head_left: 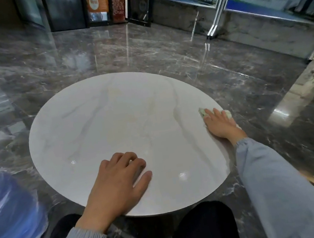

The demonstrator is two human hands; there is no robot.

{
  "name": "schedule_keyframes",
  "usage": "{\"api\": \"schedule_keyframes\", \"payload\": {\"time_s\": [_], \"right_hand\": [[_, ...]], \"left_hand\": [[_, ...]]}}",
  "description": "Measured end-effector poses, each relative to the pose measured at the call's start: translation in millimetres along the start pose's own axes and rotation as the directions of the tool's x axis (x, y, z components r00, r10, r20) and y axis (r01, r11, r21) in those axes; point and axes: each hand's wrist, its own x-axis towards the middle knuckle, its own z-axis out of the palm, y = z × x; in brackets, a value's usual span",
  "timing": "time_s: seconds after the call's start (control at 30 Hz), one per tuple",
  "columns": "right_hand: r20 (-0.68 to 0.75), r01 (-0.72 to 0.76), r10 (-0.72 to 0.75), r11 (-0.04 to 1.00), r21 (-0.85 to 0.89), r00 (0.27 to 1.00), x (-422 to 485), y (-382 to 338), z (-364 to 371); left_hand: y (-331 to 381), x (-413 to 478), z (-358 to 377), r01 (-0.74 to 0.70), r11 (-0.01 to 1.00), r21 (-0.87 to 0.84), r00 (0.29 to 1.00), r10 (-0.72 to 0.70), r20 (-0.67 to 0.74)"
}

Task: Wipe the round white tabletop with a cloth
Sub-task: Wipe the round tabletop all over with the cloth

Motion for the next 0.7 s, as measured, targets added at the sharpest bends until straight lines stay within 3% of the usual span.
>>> {"api": "schedule_keyframes", "payload": {"time_s": [0.13,0.23,0.33,0.43,0.53,0.63,0.7], "right_hand": [[0.029,-0.022,0.022,1.000,0.006,0.999,8,-24,3],[0.038,0.196,-0.194,0.980,-0.040,0.980,-10,-82,18],[0.085,0.453,-0.447,0.889,-0.072,0.891,-43,-133,45],[0.102,0.553,-0.547,0.833,-0.037,0.831,-52,-134,52],[0.107,0.490,-0.481,0.868,-0.085,0.870,-23,-101,28],[0.071,0.236,-0.231,0.968,-0.081,0.970,14,-49,1],[0.043,0.090,-0.087,0.993,-0.080,0.995,30,-22,-10]], "left_hand": [[3,0,-2,0.013,1.000,0.013,1.000,-0.013,0.006],[4,-1,-2,0.023,1.000,0.009,1.000,-0.023,0.000],[2,-2,0,0.027,1.000,0.004,1.000,-0.027,-0.014],[0,-3,3,0.021,1.000,0.009,0.999,-0.021,-0.040],[-2,-4,6,0.011,1.000,-0.004,0.998,-0.011,-0.069],[-3,-6,10,0.006,1.000,-0.005,0.996,-0.007,-0.093],[-3,-6,11,0.007,1.000,-0.008,0.995,-0.008,-0.102]]}}
